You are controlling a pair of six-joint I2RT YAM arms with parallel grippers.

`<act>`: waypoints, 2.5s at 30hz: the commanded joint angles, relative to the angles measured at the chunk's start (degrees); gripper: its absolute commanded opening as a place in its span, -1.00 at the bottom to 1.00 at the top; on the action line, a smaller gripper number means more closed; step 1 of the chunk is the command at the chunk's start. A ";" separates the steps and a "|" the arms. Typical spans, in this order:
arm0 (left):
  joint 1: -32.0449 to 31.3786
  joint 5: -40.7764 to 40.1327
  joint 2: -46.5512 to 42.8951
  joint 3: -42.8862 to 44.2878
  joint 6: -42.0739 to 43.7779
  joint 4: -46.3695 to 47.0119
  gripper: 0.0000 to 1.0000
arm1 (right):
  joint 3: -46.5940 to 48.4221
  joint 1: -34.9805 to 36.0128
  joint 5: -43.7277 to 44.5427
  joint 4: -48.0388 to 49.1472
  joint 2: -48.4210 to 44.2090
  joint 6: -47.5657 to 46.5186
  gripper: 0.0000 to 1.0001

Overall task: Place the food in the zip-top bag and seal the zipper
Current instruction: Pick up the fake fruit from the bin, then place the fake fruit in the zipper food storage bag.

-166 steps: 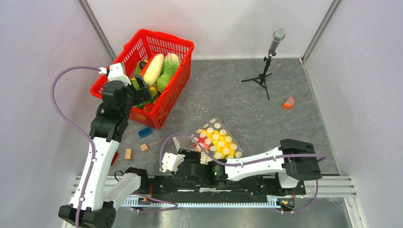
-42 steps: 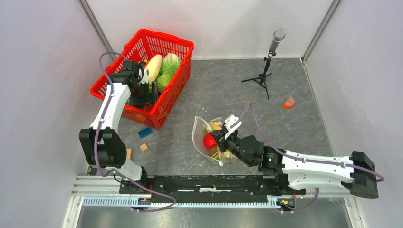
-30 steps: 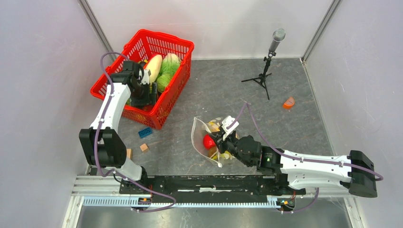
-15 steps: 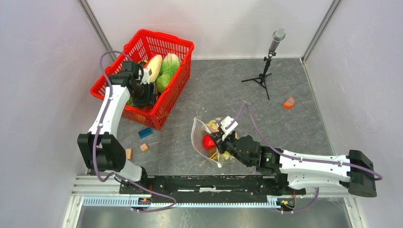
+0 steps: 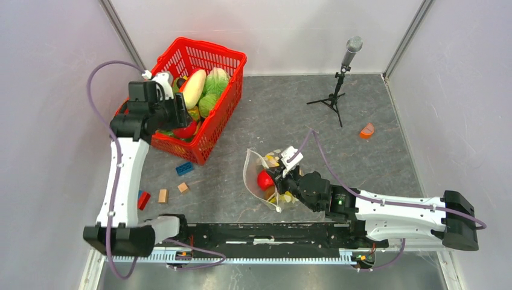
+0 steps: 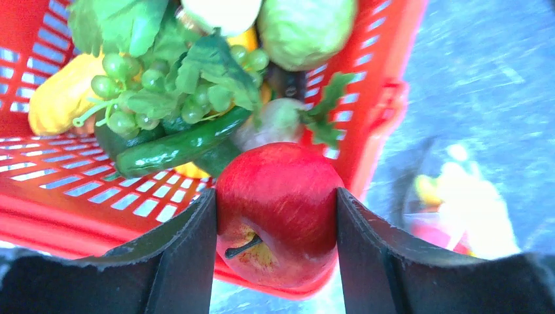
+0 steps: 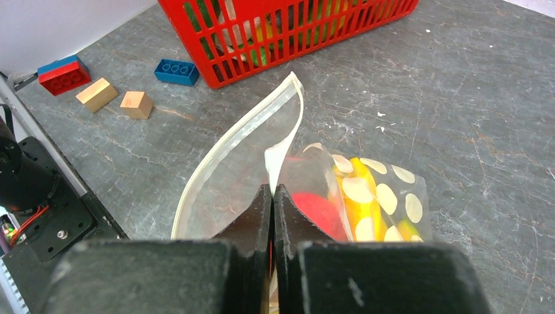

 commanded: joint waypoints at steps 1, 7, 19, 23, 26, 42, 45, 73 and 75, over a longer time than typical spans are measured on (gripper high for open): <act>-0.28 7.93 -7.70 2.84 -6.28 7.48 -0.95 | 1.56 -0.21 3.86 3.01 -1.03 2.18 -0.93; -1.36 25.15 -10.66 2.91 -9.93 11.71 -0.95 | 0.40 -0.19 6.05 6.49 -2.32 3.60 -0.94; -25.21 22.55 -19.64 -23.78 -24.91 38.38 -0.96 | -2.59 -0.21 11.42 10.67 -5.68 8.59 -0.93; -30.57 21.23 -18.33 -27.66 -27.09 44.28 -0.96 | -2.69 -0.21 11.87 11.12 -6.05 9.76 -0.93; -36.57 17.95 -14.67 -27.14 -25.84 44.31 -0.96 | -2.85 -0.21 11.73 11.47 -6.36 11.09 -0.92; -46.65 6.19 -7.90 -29.27 -24.08 46.35 -0.91 | -4.80 -0.21 15.50 12.88 -9.88 13.74 -0.91; -47.02 5.15 -7.74 -29.17 -23.63 46.33 -0.82 | -4.71 -0.21 15.66 12.84 -10.36 13.90 -0.91; -50.56 2.92 -6.00 -23.20 -18.93 45.92 0.92 | -8.22 -0.14 21.32 13.67 -15.18 14.52 -0.88; -50.56 3.57 -7.22 -23.19 -18.13 46.23 0.93 | -8.67 -0.21 22.62 12.85 -16.24 15.76 -0.88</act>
